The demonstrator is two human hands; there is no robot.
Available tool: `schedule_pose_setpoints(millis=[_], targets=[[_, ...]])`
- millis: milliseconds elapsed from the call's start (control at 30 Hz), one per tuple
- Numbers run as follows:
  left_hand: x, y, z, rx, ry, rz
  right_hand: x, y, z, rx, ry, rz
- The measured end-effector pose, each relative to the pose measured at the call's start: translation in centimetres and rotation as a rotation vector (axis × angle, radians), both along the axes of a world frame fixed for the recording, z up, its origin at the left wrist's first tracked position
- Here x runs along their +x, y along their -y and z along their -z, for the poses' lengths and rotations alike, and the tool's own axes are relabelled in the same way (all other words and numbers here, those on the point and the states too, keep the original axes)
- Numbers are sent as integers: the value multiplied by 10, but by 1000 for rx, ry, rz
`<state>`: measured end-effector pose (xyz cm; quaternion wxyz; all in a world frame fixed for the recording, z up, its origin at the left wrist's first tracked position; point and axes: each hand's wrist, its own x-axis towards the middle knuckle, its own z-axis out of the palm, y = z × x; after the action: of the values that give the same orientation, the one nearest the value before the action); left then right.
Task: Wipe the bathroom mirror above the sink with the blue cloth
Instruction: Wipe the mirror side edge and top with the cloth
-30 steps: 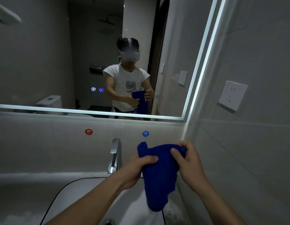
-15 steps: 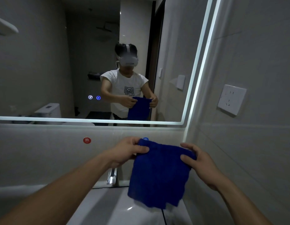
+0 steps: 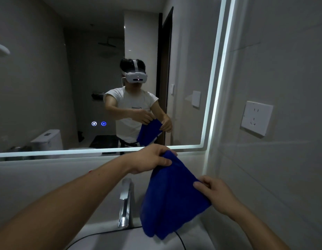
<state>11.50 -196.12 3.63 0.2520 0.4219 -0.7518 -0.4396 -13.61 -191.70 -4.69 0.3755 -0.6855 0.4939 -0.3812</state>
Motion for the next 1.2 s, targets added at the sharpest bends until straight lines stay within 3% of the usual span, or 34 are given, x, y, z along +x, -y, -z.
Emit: schedule_pose_setpoints(millis=[67, 167, 233, 367, 533, 667, 733, 900, 1000, 1100, 1200], targets=[[-3, 8, -2, -81, 131, -3, -13, 13, -4, -112, -175, 55], [-18, 22, -1, -193, 274, -62, -26, 39, -16, -405, -742, 256], [-32, 35, -4, -274, 314, -149, -26, 59, -30, -470, -922, 382], [-64, 70, -21, -384, 340, -253, -26, 111, -53, -362, -761, 555], [-98, 119, -43, -514, 315, -347, -27, 177, -57, -281, -68, 687], [-104, 154, -44, -514, 271, -395, -5, 206, -35, -426, 155, 616], [-103, 166, -41, -538, 256, -414, 13, 219, -18, -513, 92, 582], [-92, 187, -44, -761, 463, -328, 13, 265, 6, -737, -358, 658], [-75, 194, -60, -1169, 632, -248, 3, 289, 12, -847, -487, 702], [-63, 211, -82, -1623, 715, -299, 2, 302, 37, -899, -575, 793], [-60, 235, -100, -1753, 796, -398, 1, 296, 85, -882, -527, 777]])
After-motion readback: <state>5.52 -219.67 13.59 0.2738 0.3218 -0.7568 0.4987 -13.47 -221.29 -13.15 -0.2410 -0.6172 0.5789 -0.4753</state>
